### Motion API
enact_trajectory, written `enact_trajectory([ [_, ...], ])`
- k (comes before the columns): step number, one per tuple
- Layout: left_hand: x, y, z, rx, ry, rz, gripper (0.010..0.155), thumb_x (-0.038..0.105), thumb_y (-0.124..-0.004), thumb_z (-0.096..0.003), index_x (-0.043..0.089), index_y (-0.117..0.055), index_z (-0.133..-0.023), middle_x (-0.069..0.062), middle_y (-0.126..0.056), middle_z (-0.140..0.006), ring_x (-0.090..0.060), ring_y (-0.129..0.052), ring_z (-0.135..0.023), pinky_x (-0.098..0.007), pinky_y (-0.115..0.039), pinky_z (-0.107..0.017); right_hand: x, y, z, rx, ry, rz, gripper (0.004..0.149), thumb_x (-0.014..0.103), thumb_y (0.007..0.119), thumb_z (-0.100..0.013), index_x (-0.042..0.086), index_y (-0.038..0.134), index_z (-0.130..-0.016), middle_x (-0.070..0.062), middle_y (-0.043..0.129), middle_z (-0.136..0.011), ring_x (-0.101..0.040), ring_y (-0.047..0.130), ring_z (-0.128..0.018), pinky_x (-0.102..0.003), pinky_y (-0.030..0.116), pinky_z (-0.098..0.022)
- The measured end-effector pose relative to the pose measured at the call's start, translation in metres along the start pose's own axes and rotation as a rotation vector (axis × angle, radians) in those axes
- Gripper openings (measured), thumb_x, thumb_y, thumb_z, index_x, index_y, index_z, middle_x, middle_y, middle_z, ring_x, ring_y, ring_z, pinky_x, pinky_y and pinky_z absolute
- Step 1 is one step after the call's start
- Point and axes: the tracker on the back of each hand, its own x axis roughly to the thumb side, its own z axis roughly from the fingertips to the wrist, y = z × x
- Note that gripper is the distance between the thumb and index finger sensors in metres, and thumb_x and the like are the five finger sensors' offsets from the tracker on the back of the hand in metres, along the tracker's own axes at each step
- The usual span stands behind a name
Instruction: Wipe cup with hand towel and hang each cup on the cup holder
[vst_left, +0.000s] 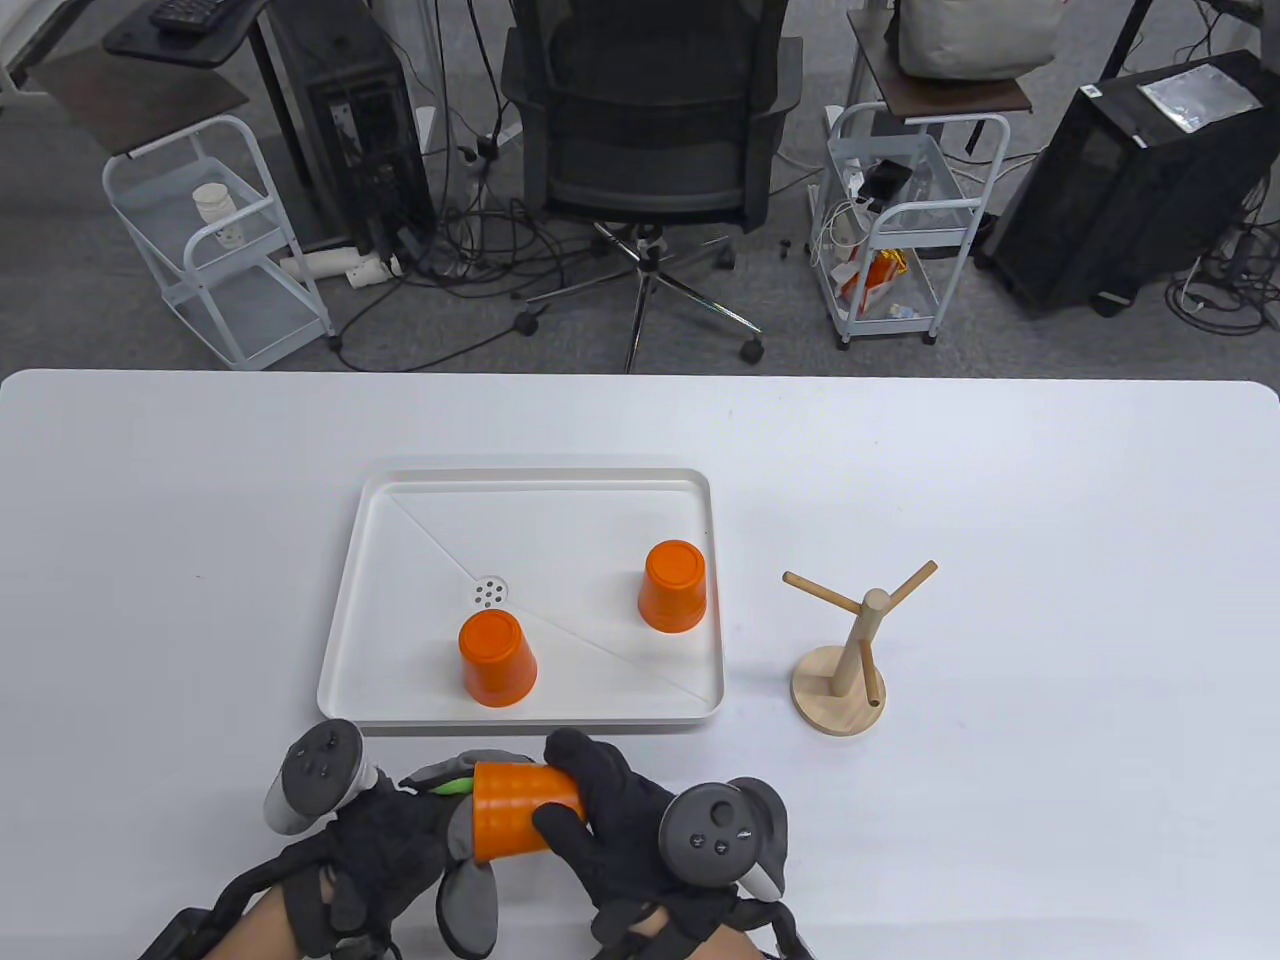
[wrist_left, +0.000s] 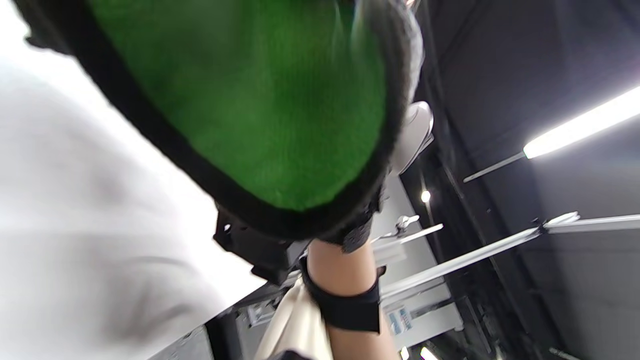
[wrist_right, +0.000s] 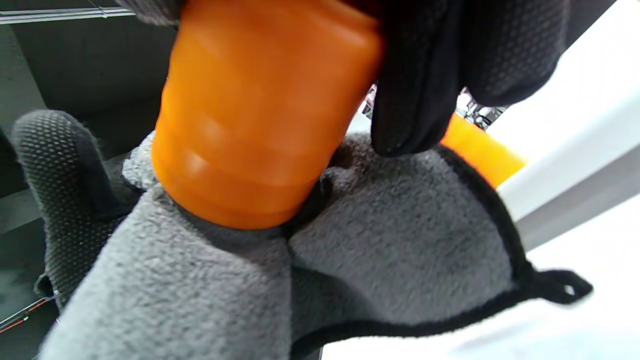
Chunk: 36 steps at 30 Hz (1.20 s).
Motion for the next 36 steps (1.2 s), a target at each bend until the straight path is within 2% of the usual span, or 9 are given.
enact_trajectory([
  [4,0.005,0.006,0.004,0.066,-0.027,0.015,0.104,0.085,-0.048,-0.0345,0.01,-0.054,-0.107,-0.015,-0.057,-0.116,-0.061,-0.052,-0.1,-0.075,-0.049,-0.066,0.002,-0.004,0.001,-0.032,-0.027,0.02,0.072,0.055,0.057,-0.051,0.008,0.039,-0.103,-0.028,0.067,-0.093,-0.037,0.096,-0.059,-0.058,0.077,-0.055],
  [9,0.011,0.013,0.011,0.163,-0.041,0.042,0.105,0.084,-0.044,-0.0329,0.009,-0.056,-0.106,-0.016,-0.058,-0.114,-0.061,-0.058,-0.097,-0.075,-0.052,-0.065,0.001,-0.01,0.002,-0.073,-0.023,0.03,0.073,0.055,0.057,-0.052,0.007,0.037,-0.102,-0.028,0.066,-0.094,-0.037,0.095,-0.06,-0.058,0.077,-0.055],
  [17,0.023,0.021,0.021,0.314,-0.075,0.021,0.096,0.078,-0.045,-0.0364,0.015,-0.055,-0.108,-0.015,-0.052,-0.116,-0.06,-0.06,-0.097,-0.075,-0.051,-0.066,0.0,-0.013,0.003,-0.096,-0.012,0.037,0.074,0.055,0.057,-0.052,0.005,0.036,-0.101,-0.028,0.065,-0.093,-0.037,0.095,-0.059,-0.058,0.077,-0.054],
  [25,0.02,0.009,0.013,0.258,-0.012,-0.045,0.075,0.064,-0.059,-0.0477,0.026,-0.045,-0.111,-0.006,-0.032,-0.12,-0.058,-0.049,-0.102,-0.075,-0.044,-0.07,0.002,-0.008,0.002,-0.055,-0.025,0.028,0.073,0.055,0.058,-0.052,0.006,0.039,-0.101,-0.027,0.066,-0.093,-0.038,0.095,-0.059,-0.058,0.077,-0.054],
  [31,0.017,0.001,0.008,0.266,0.069,-0.085,0.068,0.057,-0.069,-0.0501,0.033,-0.042,-0.108,-0.002,-0.027,-0.119,-0.056,-0.056,-0.101,-0.073,-0.051,-0.069,0.003,-0.002,0.002,-0.031,-0.02,0.036,0.073,0.055,0.058,-0.052,0.005,0.039,-0.101,-0.027,0.067,-0.093,-0.037,0.095,-0.059,-0.058,0.077,-0.054],
  [36,0.014,-0.005,0.002,0.251,0.133,-0.125,0.069,0.057,-0.076,-0.0492,0.041,-0.038,-0.105,0.003,-0.022,-0.118,-0.054,-0.057,-0.101,-0.073,-0.052,-0.07,0.003,0.003,0.001,-0.014,-0.004,0.051,0.073,0.055,0.057,-0.052,0.004,0.039,-0.101,-0.027,0.068,-0.092,-0.036,0.097,-0.058,-0.057,0.079,-0.054],
])
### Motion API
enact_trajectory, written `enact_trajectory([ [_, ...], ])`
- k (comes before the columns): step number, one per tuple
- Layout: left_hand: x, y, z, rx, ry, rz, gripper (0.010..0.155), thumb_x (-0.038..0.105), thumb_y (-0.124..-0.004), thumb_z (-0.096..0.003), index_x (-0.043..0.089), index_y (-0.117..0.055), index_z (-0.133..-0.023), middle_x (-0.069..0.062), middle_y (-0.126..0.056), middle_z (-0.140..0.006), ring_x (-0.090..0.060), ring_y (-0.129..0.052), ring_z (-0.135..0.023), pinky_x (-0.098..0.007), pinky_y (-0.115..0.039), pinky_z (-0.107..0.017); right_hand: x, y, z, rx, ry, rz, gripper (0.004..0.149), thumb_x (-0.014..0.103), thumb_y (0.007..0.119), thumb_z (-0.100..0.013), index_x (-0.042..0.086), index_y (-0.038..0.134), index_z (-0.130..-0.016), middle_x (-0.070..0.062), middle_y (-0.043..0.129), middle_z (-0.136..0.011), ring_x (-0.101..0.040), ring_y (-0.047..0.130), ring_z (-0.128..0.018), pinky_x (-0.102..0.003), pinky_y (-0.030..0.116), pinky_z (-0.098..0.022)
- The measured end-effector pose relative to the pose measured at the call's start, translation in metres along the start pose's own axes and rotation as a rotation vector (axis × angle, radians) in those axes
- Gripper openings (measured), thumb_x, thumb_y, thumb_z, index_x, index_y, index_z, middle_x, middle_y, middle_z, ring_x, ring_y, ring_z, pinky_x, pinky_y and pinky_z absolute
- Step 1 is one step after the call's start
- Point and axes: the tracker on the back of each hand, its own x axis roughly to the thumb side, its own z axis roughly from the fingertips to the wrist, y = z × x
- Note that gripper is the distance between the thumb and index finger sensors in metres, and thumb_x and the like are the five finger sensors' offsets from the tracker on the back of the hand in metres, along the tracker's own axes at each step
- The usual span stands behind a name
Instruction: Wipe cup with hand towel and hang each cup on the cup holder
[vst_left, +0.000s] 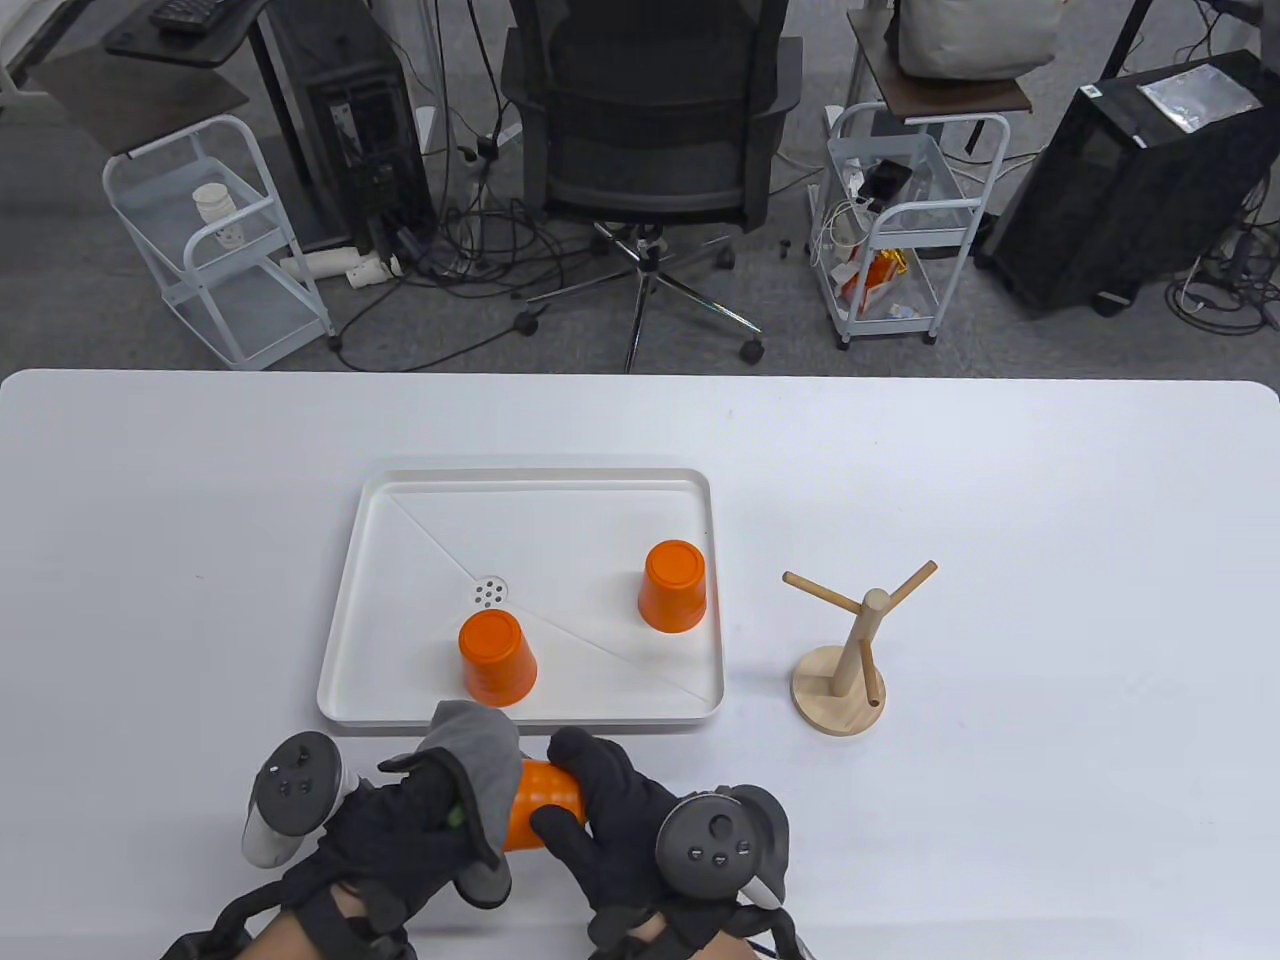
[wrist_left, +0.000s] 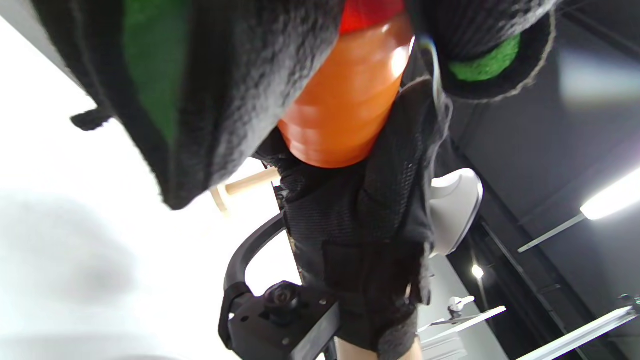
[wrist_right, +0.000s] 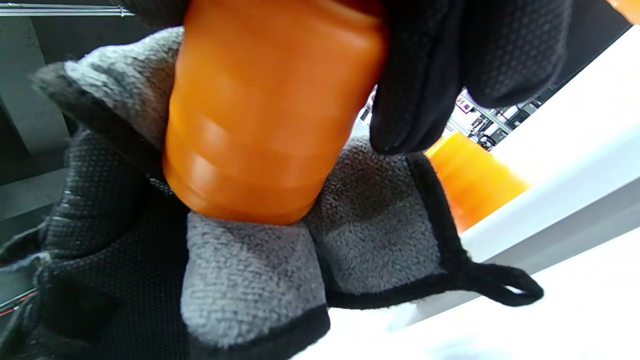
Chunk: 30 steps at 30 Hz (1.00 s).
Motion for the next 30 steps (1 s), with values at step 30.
enact_trajectory([
  [30,0.006,-0.02,-0.006,-0.089,-0.13,-0.506,0.08,0.056,-0.082,-0.0445,0.051,-0.023,-0.099,0.009,-0.013,-0.114,-0.04,-0.078,-0.084,-0.064,-0.067,-0.066,-0.031,0.004,0.002,0.072,0.305,-0.292,0.076,0.061,0.054,-0.05,-0.002,0.059,-0.093,-0.026,0.09,-0.069,-0.024,0.106,-0.027,-0.048,0.092,-0.031],
])
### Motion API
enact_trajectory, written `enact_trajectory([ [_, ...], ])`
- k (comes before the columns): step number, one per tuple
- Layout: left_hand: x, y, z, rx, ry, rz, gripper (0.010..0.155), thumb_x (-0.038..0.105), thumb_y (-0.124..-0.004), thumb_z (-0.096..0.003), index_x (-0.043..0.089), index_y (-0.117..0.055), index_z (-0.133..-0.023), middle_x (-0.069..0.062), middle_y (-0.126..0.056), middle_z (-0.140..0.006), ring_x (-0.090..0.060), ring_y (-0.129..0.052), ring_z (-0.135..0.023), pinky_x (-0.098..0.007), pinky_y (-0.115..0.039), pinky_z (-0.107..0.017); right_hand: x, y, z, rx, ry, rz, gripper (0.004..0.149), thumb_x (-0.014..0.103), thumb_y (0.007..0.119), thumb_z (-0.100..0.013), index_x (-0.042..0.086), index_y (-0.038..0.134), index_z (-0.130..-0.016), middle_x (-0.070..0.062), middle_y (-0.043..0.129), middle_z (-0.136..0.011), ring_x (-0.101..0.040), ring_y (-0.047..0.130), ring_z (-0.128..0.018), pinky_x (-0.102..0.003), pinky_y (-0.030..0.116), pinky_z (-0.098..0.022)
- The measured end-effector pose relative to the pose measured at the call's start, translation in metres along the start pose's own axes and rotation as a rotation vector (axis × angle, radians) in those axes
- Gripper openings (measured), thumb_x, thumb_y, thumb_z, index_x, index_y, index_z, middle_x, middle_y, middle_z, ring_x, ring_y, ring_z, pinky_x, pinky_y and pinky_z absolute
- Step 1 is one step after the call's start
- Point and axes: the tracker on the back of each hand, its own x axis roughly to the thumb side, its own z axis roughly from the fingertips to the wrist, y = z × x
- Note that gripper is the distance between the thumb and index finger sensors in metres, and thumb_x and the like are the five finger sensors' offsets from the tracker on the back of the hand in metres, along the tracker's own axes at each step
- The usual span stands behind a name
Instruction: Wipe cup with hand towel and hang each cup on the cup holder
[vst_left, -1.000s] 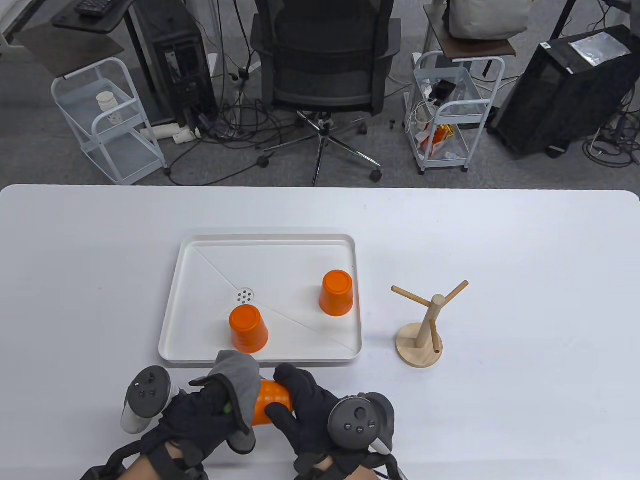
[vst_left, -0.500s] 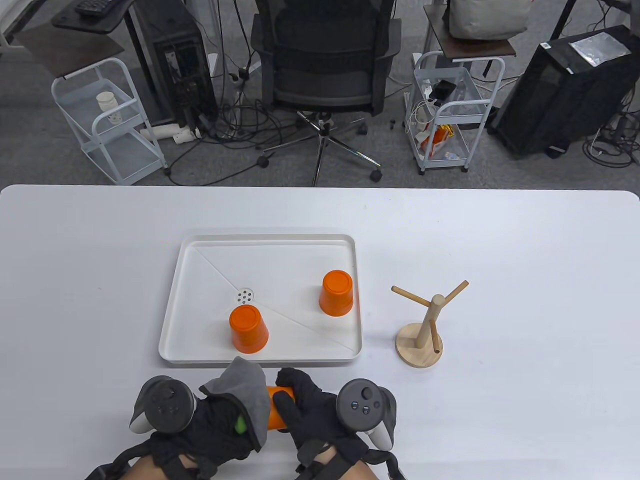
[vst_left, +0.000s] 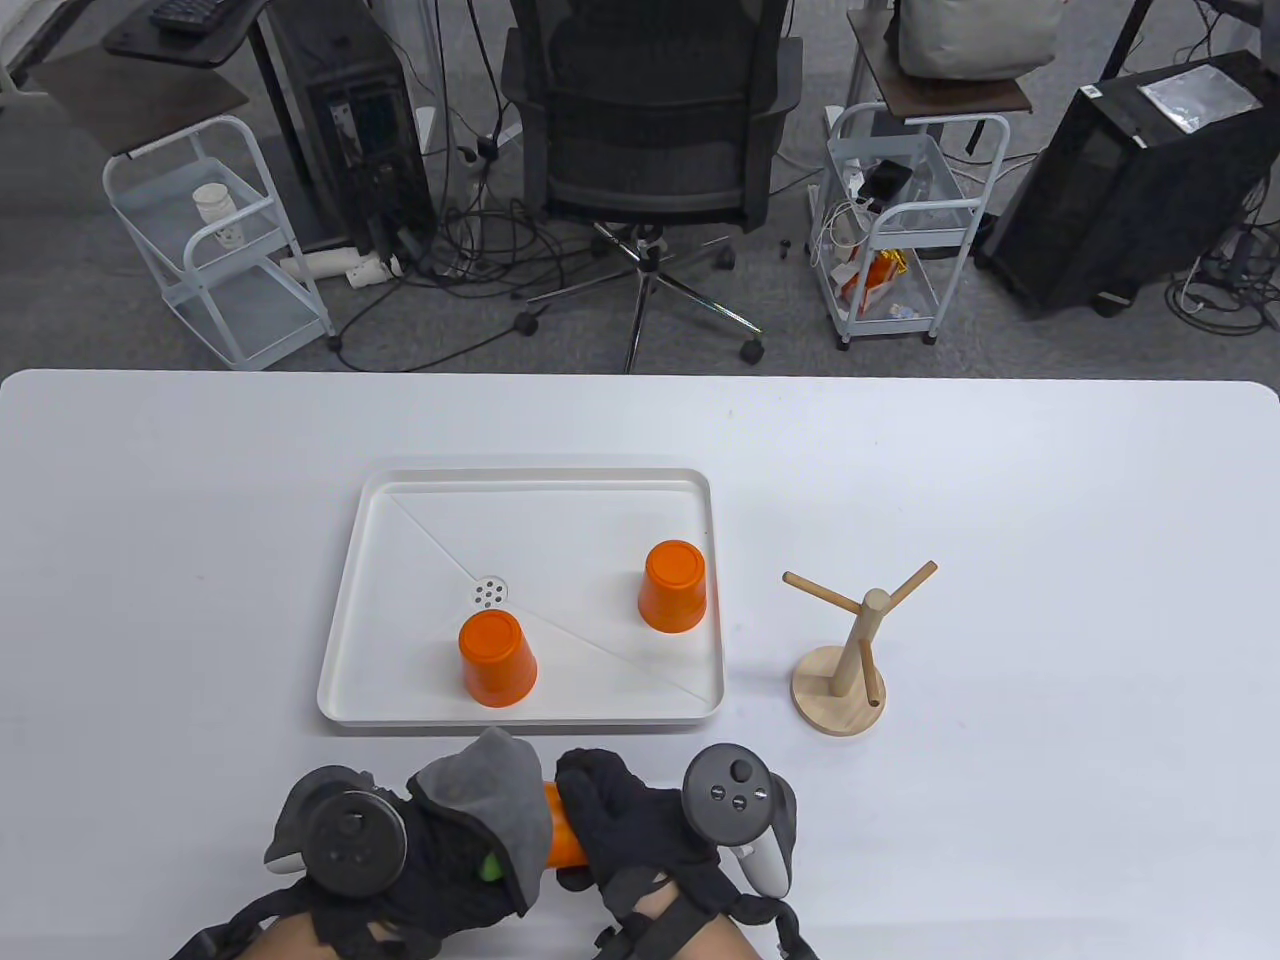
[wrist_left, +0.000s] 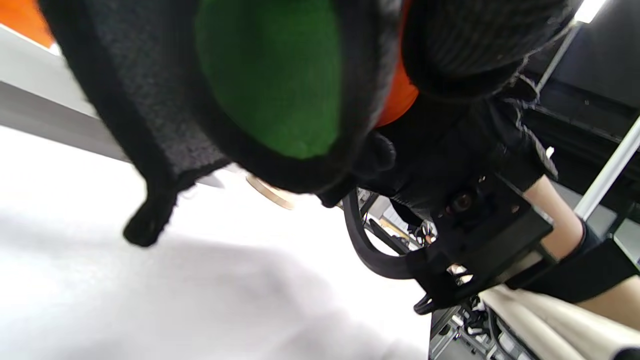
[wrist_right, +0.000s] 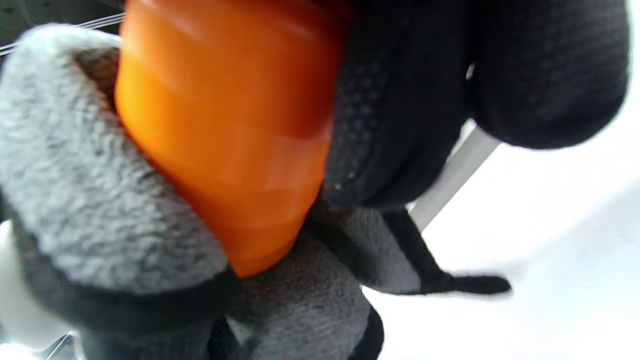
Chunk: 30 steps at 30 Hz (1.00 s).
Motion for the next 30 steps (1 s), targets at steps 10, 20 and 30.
enact_trajectory([
  [10,-0.016,-0.001,0.002,0.053,0.059,0.278,0.082,0.06,-0.08,-0.0445,0.047,-0.019,-0.099,0.004,-0.014,-0.113,-0.034,-0.086,-0.074,-0.059,-0.074,-0.058,0.015,0.003,0.003,-0.024,-0.248,0.179,0.073,0.057,0.056,-0.052,0.005,0.043,-0.1,-0.026,0.073,-0.089,-0.035,0.099,-0.053,-0.057,0.08,-0.052],
  [20,-0.03,-0.004,0.003,0.039,0.088,0.529,0.082,0.061,-0.077,-0.0458,0.043,-0.018,-0.1,0.0,-0.014,-0.113,-0.035,-0.085,-0.074,-0.06,-0.073,-0.058,0.022,0.008,0.006,0.001,-0.386,0.308,0.072,0.052,0.061,-0.052,0.013,0.031,-0.103,-0.021,0.053,-0.104,-0.041,0.083,-0.079,-0.062,0.064,-0.069],
  [30,-0.02,-0.001,0.002,-0.023,0.042,0.322,0.083,0.056,-0.08,-0.0459,0.044,-0.017,-0.098,0.002,-0.009,-0.112,-0.039,-0.079,-0.079,-0.065,-0.065,-0.063,0.011,0.006,0.001,0.011,-0.182,0.12,0.071,0.055,0.055,-0.053,0.006,0.043,-0.101,-0.026,0.069,-0.093,-0.037,0.096,-0.057,-0.059,0.078,-0.052],
])
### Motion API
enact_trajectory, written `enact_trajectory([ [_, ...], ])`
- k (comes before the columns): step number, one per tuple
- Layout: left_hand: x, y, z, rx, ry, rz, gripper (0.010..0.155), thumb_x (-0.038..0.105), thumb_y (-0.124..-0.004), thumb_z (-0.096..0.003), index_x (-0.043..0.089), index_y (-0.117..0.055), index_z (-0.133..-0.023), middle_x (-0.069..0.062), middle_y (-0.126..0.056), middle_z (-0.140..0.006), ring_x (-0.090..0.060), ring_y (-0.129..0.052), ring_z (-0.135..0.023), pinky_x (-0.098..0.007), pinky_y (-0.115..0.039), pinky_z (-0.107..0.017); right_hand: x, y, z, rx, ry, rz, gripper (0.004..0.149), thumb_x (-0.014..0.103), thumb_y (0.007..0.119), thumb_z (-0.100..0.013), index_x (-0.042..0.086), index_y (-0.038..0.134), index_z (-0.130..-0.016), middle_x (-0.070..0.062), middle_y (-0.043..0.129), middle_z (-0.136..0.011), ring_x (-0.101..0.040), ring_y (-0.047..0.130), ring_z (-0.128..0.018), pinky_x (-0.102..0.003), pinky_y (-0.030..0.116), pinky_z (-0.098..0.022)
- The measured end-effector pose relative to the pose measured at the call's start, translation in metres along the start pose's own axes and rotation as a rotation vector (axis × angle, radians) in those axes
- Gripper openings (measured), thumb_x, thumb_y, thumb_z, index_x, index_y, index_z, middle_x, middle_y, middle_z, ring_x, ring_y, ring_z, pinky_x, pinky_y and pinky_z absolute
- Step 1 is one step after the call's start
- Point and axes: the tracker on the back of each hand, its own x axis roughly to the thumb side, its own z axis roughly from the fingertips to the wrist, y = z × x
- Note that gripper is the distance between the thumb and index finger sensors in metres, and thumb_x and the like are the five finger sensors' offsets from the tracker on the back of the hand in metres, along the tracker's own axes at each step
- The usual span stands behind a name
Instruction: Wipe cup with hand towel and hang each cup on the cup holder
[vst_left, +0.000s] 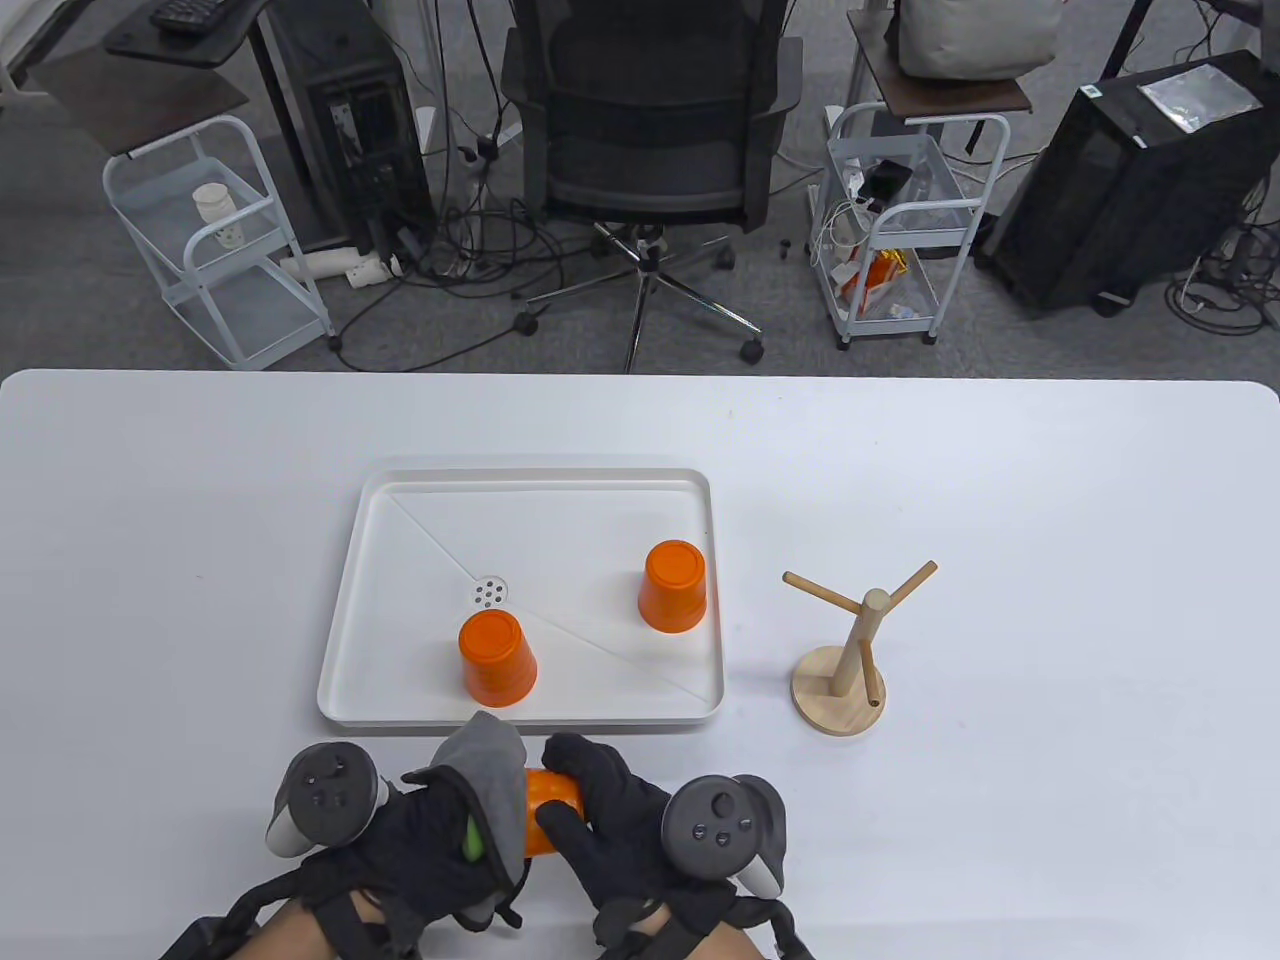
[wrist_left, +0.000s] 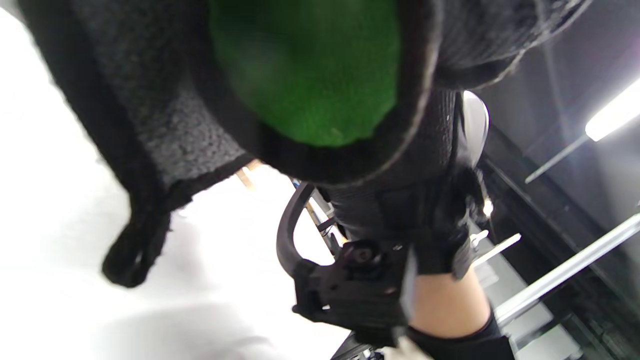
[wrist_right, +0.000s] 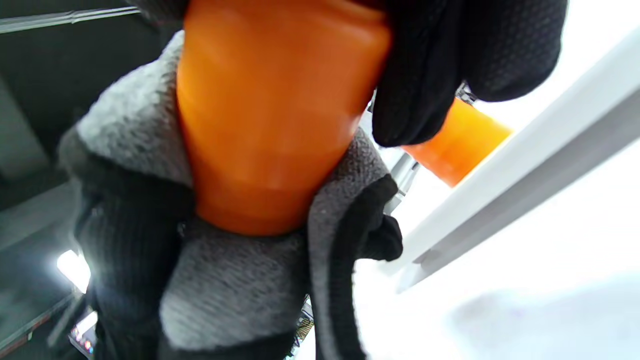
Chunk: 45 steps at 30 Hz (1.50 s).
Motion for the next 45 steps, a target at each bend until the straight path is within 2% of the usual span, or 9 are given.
enact_trajectory([
  [9,0.02,-0.009,-0.001,-0.061,-0.051,-0.322,0.083,0.054,-0.082,-0.0451,0.046,-0.018,-0.098,0.005,-0.008,-0.112,-0.041,-0.075,-0.083,-0.066,-0.061,-0.067,-0.021,0.0,0.001,0.035,0.255,-0.24,0.074,0.059,0.056,-0.051,-0.002,0.06,-0.093,-0.027,0.088,-0.071,-0.03,0.104,-0.03,-0.053,0.088,-0.033],
  [11,0.021,-0.009,0.0,-0.064,-0.055,-0.338,0.083,0.055,-0.082,-0.0448,0.047,-0.018,-0.098,0.005,-0.009,-0.112,-0.04,-0.076,-0.083,-0.065,-0.061,-0.067,-0.023,0.001,0.003,0.04,0.278,-0.271,0.075,0.06,0.057,-0.051,-0.003,0.062,-0.092,-0.027,0.089,-0.068,-0.029,0.104,-0.027,-0.053,0.089,-0.031],
  [14,0.017,-0.007,0.0,-0.038,-0.049,-0.278,0.083,0.056,-0.082,-0.0447,0.048,-0.02,-0.098,0.006,-0.011,-0.113,-0.039,-0.077,-0.082,-0.064,-0.063,-0.066,-0.02,0.0,0.002,0.02,0.238,-0.237,0.077,0.061,0.057,-0.051,-0.003,0.062,-0.092,-0.026,0.09,-0.069,-0.028,0.104,-0.027,-0.052,0.089,-0.032],
  [17,0.011,-0.006,0.0,-0.007,-0.032,-0.202,0.083,0.057,-0.081,-0.0445,0.048,-0.019,-0.098,0.006,-0.012,-0.113,-0.037,-0.08,-0.08,-0.063,-0.067,-0.064,-0.016,-0.001,0.001,0.007,0.167,-0.191,0.076,0.061,0.058,-0.051,-0.002,0.059,-0.094,-0.027,0.087,-0.074,-0.03,0.104,-0.032,-0.054,0.088,-0.037],
  [23,-0.002,-0.001,0.0,0.032,0.008,-0.027,0.083,0.059,-0.079,-0.045,0.046,-0.017,-0.099,0.003,-0.012,-0.112,-0.035,-0.084,-0.076,-0.061,-0.071,-0.06,-0.002,-0.001,0.0,-0.005,-0.038,0.013,0.074,0.057,0.062,-0.051,0.004,0.045,-0.1,-0.025,0.073,-0.091,-0.038,0.097,-0.056,-0.059,0.077,-0.055],
  [29,-0.01,0.002,0.003,0.028,0.038,0.103,0.083,0.061,-0.078,-0.0454,0.044,-0.015,-0.099,0.002,-0.012,-0.112,-0.033,-0.086,-0.072,-0.058,-0.074,-0.058,0.006,0.002,0.002,0.004,-0.148,0.114,0.075,0.054,0.068,-0.05,0.009,0.038,-0.102,-0.023,0.061,-0.1,-0.042,0.088,-0.072,-0.063,0.068,-0.065],
  [36,-0.014,0.003,0.005,0.055,0.055,0.181,0.084,0.062,-0.075,-0.0459,0.043,-0.013,-0.099,0.0,-0.012,-0.112,-0.03,-0.088,-0.07,-0.057,-0.076,-0.056,0.016,0.003,0.004,-0.003,-0.256,0.217,0.078,0.046,0.077,-0.048,0.013,0.034,-0.103,-0.021,0.05,-0.106,-0.048,0.077,-0.084,-0.067,0.059,-0.069],
  [45,-0.013,0.008,0.009,0.104,0.076,0.202,0.084,0.063,-0.073,-0.0469,0.042,-0.011,-0.099,0.0,-0.011,-0.113,-0.03,-0.09,-0.07,-0.055,-0.078,-0.054,0.031,0.0,0.008,-0.058,-0.373,0.349,0.077,0.036,0.086,-0.045,0.017,0.039,-0.103,-0.017,0.043,-0.109,-0.052,0.066,-0.09,-0.069,0.053,-0.071],
])
